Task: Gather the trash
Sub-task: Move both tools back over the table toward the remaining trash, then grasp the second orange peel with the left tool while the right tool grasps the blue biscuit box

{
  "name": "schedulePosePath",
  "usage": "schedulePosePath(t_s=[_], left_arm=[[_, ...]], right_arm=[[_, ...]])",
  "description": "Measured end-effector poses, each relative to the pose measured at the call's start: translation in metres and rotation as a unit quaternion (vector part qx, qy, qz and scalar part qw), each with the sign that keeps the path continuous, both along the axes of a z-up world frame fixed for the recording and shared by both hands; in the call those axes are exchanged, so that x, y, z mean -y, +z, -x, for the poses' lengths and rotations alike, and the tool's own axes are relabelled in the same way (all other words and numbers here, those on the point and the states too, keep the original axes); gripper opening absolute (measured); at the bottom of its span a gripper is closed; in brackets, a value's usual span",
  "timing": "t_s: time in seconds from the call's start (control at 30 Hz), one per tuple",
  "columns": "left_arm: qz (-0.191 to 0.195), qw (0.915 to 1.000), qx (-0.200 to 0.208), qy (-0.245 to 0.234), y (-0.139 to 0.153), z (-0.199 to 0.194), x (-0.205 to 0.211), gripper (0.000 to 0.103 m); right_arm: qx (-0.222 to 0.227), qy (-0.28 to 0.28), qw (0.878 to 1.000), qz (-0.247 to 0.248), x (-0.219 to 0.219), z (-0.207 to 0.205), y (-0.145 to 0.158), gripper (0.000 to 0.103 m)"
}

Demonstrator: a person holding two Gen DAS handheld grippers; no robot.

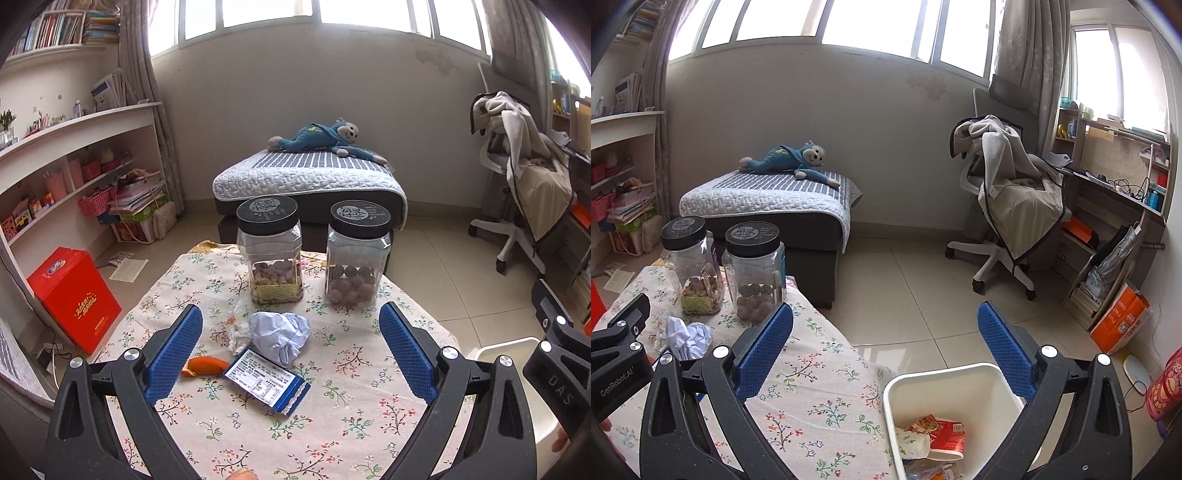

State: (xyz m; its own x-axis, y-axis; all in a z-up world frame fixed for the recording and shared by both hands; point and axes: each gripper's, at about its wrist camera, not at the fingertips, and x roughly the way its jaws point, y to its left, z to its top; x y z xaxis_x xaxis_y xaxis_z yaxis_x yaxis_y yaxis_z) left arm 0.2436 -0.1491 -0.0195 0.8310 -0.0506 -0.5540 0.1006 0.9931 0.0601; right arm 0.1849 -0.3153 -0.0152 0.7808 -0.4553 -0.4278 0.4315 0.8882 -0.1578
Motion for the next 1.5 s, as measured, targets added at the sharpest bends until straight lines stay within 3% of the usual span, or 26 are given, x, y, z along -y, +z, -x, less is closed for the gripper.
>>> schedulePosePath(t_s=[0.17, 0.3, 0.43, 0.57, 0.7, 0.77, 0.9, 0.97, 1.03, 1.1, 1.17, 1.27, 1.37, 1.5], left_arm=[[0.006, 0.9986, -0.041, 0.033, -0.018, -0.025, -0.037, 0.094], [0.007, 0.9921, -0.118, 0.043, -0.043, -0.060, -0.071, 0.094], [-0.039, 0.9686, -0.245, -0.014, -0.082, -0.097, -0.096, 0.094], [-0.106, 0.9402, -0.316, -0.071, -0.125, -0.108, -0.115, 0.093], [-0.177, 0.9231, -0.317, -0.128, -0.156, -0.106, -0.114, 0.092], [-0.197, 0.9176, -0.313, -0.144, -0.167, -0.107, -0.111, 0.090], [-0.213, 0.9182, -0.277, -0.186, -0.174, -0.109, -0.105, 0.085], [-0.217, 0.9214, -0.248, -0.206, -0.172, -0.109, -0.103, 0.084], [-0.198, 0.9225, -0.248, -0.219, -0.173, -0.112, -0.106, 0.080], [-0.161, 0.9230, -0.257, -0.237, -0.172, -0.114, -0.112, 0.068], [-0.144, 0.9204, -0.261, -0.253, -0.171, -0.112, -0.113, 0.047], [-0.134, 0.9173, -0.266, -0.264, -0.169, -0.106, -0.112, 0.027], [-0.126, 0.9165, -0.272, -0.264, -0.166, -0.099, -0.118, 0.024], [-0.110, 0.9270, -0.268, -0.238, -0.157, -0.099, -0.142, 0.023]], right_arm=[[-0.017, 0.027, 0.999, -0.003, -0.028, -0.018, -0.008, 0.096], [-0.040, 0.059, 0.997, 0.005, -0.052, -0.032, -0.018, 0.096], [-0.074, 0.085, 0.994, 0.012, -0.068, -0.046, -0.031, 0.096], [-0.109, 0.098, 0.989, 0.001, -0.069, -0.061, -0.044, 0.096], [-0.145, 0.147, 0.978, -0.023, -0.073, -0.076, -0.059, 0.096], [-0.164, 0.201, 0.965, -0.048, -0.078, -0.085, -0.069, 0.096], [-0.195, 0.339, 0.915, -0.095, -0.101, -0.097, -0.089, 0.096], [-0.224, 0.382, 0.890, -0.107, -0.113, -0.103, -0.102, 0.096], [-0.247, 0.408, 0.873, -0.104, -0.125, -0.107, -0.114, 0.096], [-0.265, 0.424, 0.860, -0.099, -0.135, -0.111, -0.126, 0.096], [-0.280, 0.439, 0.847, -0.104, -0.144, -0.114, -0.135, 0.096], [-0.294, 0.451, 0.837, -0.097, -0.158, -0.119, -0.146, 0.096], [-0.299, 0.447, 0.838, -0.091, -0.167, -0.124, -0.155, 0.096], [-0.299, 0.428, 0.849, -0.084, -0.165, -0.130, -0.165, 0.095]])
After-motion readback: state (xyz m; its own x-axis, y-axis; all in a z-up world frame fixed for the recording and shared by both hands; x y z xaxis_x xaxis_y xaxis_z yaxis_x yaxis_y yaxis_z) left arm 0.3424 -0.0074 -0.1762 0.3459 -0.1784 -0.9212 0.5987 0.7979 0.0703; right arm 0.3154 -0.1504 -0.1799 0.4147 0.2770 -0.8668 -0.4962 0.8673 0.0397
